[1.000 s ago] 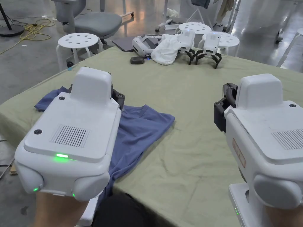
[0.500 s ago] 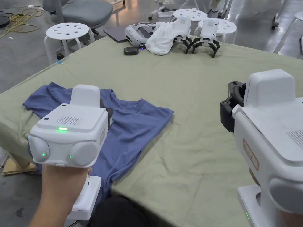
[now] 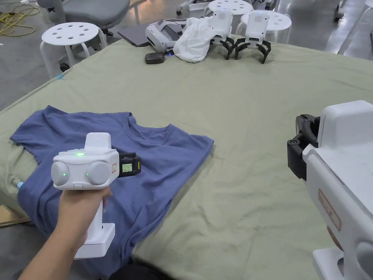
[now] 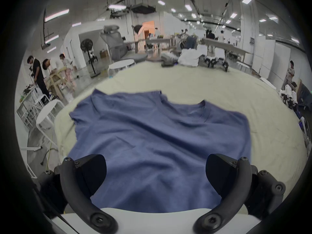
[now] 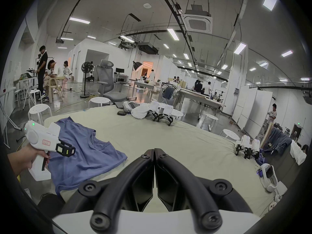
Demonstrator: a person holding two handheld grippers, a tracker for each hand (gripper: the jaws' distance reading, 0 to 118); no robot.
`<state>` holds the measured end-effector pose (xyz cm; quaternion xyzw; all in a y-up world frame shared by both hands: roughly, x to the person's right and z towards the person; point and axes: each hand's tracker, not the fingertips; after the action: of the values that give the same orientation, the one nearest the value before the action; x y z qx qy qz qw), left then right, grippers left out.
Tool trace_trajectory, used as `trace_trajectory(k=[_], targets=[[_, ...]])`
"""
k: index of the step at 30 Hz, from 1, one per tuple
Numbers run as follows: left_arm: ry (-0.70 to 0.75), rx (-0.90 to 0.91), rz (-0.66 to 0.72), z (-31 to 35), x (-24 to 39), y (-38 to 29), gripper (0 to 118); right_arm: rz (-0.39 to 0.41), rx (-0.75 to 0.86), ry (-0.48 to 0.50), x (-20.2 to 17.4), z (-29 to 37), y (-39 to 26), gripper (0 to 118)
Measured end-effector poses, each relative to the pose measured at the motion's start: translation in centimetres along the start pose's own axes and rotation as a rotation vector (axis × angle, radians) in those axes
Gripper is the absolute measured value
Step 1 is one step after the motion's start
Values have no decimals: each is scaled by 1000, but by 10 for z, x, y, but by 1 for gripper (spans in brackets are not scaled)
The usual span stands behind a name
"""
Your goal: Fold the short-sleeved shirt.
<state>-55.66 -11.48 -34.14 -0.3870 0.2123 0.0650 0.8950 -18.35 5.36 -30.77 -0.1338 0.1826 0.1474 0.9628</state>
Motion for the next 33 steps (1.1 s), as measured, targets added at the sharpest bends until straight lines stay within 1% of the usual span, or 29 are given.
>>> trace_trajectory(k=[3,6,7,8,9,10,12,14,15,16,17,19,20,22,26,29,33], targets=[[47,-69,41,-27,-11,-2,118,3,-14,-1,1,-7,-4,5],[73,-124,-5,-46,-14,-14,118,-1,-27,0,2,-14,-8,5],[63,-149,-30,-52,-14,-18,118,-2,-32,0,2,-16,-9,5],[45,-137,-23,-54,-15,-22,118,-3,-36,1,2,-17,-10,5],[6,-101,13,-51,-17,-26,117,-5,-39,3,1,-19,-12,5],[5,-115,42,-50,-21,-25,116,-5,-44,4,1,-20,-13,5],[-3,-119,32,-49,-20,-24,110,-8,-54,10,0,-22,-15,5],[-8,-121,6,-44,-13,-23,95,-23,-61,21,-1,-22,-16,5],[-13,-121,-2,-43,-11,-19,85,-28,-63,25,-1,-22,-17,5],[-17,-120,-11,-38,-7,-18,69,-26,-63,25,-3,-21,-17,5],[-9,-110,-19,-34,-3,-18,49,-23,-63,25,-4,-20,-17,5],[22,-71,-30,-34,3,-20,0,-19,-64,27,-4,-18,-17,5],[44,-51,-57,-37,2,-24,0,-18,-63,28,-3,-16,-16,5],[6,-57,-30,-38,-4,-30,0,-11,-60,24,-2,-12,-13,5],[-5,-25,-82,-24,-9,-27,0,0,-43,8,5,-3,-9,5],[-12,57,-18,0,-19,-16,0,-5,-34,-8,11,3,-6,5],[1,132,-7,34,-29,0,0,-16,-21,-20,16,11,-3,5]])
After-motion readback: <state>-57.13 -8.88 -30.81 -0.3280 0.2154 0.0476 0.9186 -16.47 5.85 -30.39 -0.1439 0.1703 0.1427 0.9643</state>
